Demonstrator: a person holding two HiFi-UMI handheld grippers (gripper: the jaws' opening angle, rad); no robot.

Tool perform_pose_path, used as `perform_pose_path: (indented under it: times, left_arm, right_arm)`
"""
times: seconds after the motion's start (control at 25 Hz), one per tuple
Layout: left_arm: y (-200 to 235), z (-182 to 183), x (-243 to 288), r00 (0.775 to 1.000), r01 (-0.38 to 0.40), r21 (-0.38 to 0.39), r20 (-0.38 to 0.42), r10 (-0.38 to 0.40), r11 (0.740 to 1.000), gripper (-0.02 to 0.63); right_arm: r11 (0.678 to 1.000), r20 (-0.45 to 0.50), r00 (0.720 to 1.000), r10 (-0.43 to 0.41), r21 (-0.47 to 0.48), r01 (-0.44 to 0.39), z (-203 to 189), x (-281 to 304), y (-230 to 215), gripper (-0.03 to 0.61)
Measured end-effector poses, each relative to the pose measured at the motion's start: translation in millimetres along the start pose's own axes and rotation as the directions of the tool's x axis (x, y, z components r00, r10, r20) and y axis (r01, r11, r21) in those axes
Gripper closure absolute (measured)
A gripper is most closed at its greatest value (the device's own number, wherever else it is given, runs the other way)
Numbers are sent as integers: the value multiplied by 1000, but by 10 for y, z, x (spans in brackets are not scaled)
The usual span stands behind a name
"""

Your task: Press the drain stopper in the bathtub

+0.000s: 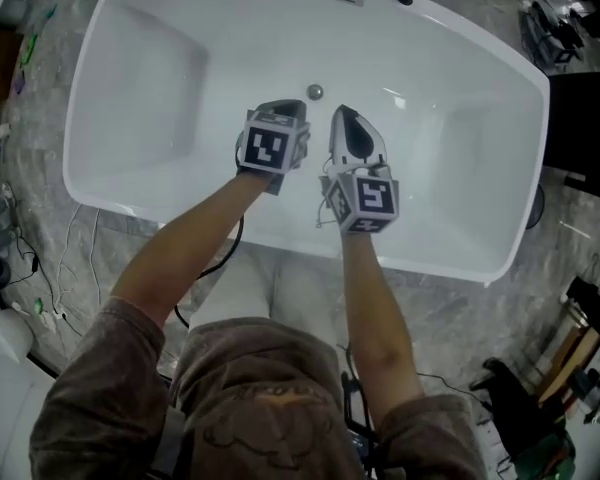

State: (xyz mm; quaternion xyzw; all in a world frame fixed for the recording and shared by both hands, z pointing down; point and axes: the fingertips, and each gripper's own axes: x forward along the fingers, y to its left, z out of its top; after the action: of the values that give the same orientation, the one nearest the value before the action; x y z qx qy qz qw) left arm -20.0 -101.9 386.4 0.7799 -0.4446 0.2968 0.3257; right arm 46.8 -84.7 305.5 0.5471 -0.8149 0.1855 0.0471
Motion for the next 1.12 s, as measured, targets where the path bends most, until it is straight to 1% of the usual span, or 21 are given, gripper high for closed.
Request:
perform_pose_path:
  times: [0.16,0.28,0.4,0.6,0.76,0.92,1.12]
  left_arm:
    - [-194,233,-468,999,12,4,38,-12,1000,614]
    - [-357,375,-878,997,19,40,68,-21,999,614]
    - [-521,539,-1284,992,40,84,117,-50,996,614]
    - [-748,737,-1890,977,64,162,191,-95,985,614]
    - [-901,766,-2287,966,93,187,220,-134,978,614]
    - [-1037,771,-2617,947,114,227,271,-175,967,614]
    - [-1183,826,-2980,906,145,299,344,-249,943,614]
  right_arm:
    - [1000,16,1000,14,5,-14,352,-241,187,580]
    - [1000,33,999,15,5,-15,624,-494,303,580]
    - [1000,48,999,21,16,-22,892,-732,415,580]
    - [997,50,995,81,13,-82,1190,-1004,722,580]
    - [991,55,990,129,24,-131,1396,-1184,972,580]
    - [983,70,981,183,-1,-183,1568,-1368,1191,580]
    - [972,88,968,234,-42,-232,1749,-1589,1424,580]
